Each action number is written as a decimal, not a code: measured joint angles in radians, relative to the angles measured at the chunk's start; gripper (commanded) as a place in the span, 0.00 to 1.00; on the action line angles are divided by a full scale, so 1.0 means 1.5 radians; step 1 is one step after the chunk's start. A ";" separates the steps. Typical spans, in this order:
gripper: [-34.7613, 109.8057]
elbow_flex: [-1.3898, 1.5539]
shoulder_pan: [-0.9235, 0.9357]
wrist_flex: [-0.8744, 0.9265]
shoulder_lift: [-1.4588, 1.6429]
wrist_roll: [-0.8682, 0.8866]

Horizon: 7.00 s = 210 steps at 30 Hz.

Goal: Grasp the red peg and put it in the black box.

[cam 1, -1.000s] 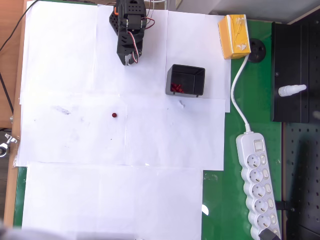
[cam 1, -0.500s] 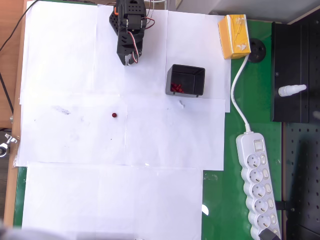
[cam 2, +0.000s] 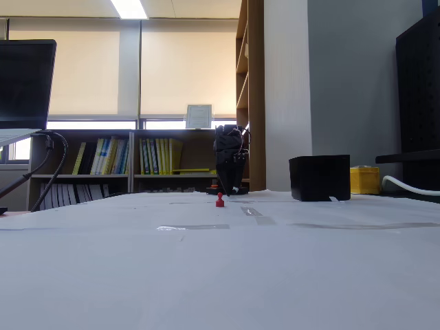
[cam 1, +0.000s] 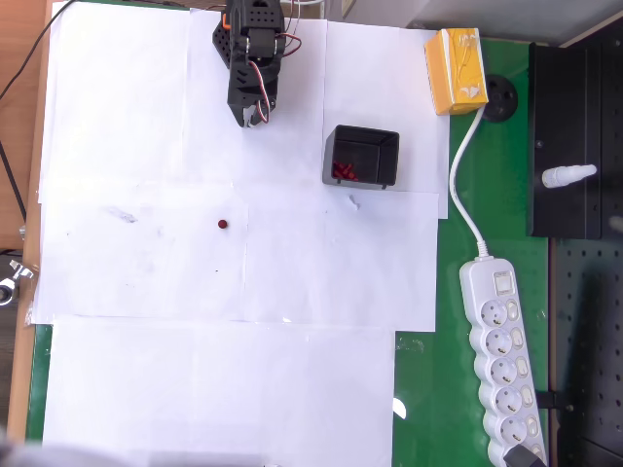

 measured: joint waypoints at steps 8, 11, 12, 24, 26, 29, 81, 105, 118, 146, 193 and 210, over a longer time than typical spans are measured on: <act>0.24 0.000 0.014 0.001 0.000 -0.032; 0.24 0.000 0.038 -0.053 0.021 -0.121; 0.24 0.000 0.042 -0.095 0.047 -0.121; 0.24 0.001 0.043 -0.739 0.466 -0.042; 0.24 0.001 0.043 -0.812 0.510 -0.025; 0.24 0.002 0.039 -0.912 0.600 -0.006; 0.32 0.067 0.104 -1.764 1.417 -0.072; 0.46 0.197 0.118 -1.743 1.469 -0.058; 0.55 0.207 0.128 -1.737 1.469 -0.049; 0.55 0.264 0.124 -1.755 1.510 -0.048; 0.55 0.414 0.112 -1.757 1.612 -0.038; 0.55 0.421 0.112 -1.751 1.611 -0.027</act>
